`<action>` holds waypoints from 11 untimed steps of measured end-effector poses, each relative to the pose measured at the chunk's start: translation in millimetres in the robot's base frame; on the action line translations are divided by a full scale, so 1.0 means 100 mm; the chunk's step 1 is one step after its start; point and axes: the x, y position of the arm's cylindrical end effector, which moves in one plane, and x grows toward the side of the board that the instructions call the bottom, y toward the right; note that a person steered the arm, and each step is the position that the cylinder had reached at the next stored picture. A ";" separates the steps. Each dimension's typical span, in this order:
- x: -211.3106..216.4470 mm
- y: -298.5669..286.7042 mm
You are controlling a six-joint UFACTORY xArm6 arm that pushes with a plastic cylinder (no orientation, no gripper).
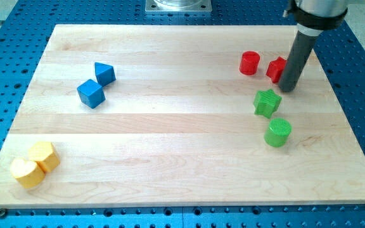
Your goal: Move the green star into the yellow hexagon
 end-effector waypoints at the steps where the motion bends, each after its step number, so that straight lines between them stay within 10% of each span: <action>1: 0.25 -0.04; 7: 1.50 -3.76; 8: 1.42 -3.33; 11: 0.52 0.34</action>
